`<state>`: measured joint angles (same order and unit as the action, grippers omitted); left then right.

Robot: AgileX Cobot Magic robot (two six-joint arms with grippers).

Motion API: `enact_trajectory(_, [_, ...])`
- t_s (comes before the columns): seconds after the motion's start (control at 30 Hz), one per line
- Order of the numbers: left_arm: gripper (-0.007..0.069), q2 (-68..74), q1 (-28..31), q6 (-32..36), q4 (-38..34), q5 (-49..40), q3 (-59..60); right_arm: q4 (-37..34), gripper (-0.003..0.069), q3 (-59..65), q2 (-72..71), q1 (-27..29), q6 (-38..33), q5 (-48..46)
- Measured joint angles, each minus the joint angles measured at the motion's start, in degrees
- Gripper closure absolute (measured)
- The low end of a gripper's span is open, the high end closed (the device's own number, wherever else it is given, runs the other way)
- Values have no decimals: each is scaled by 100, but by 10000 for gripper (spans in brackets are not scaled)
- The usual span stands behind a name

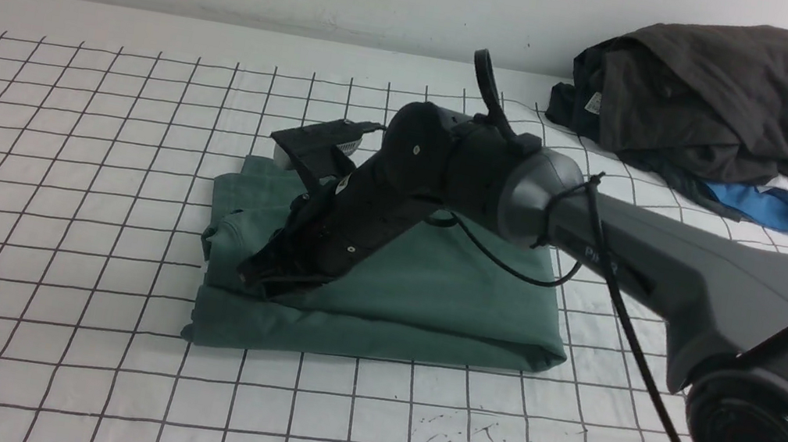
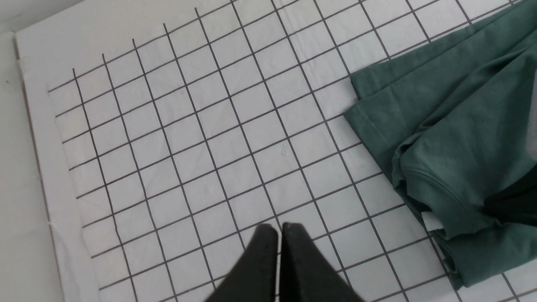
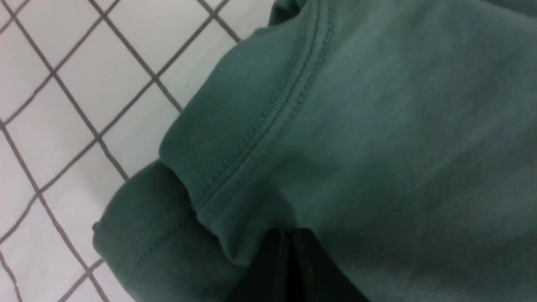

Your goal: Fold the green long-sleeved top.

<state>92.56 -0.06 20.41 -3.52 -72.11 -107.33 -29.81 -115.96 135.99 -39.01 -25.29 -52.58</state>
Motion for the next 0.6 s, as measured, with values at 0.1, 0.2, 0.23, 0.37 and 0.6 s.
enact_trajectory(0.1, [629,0,0,0,0,0,0,21,667,-160,0,36,-4,-122])
enact_trajectory(0.2, [629,0,0,0,-1,0,0,68,634,-403,0,100,-4,-271])
enact_trajectory(0.23, [629,0,0,0,-1,0,0,87,594,-555,0,156,-4,-382])
enact_trajectory(0.37, [629,0,0,0,-51,0,0,120,443,-922,0,292,10,-695])
enact_trajectory(0.6, [629,-249,0,153,-331,0,0,431,314,-2040,-119,609,293,-1810])
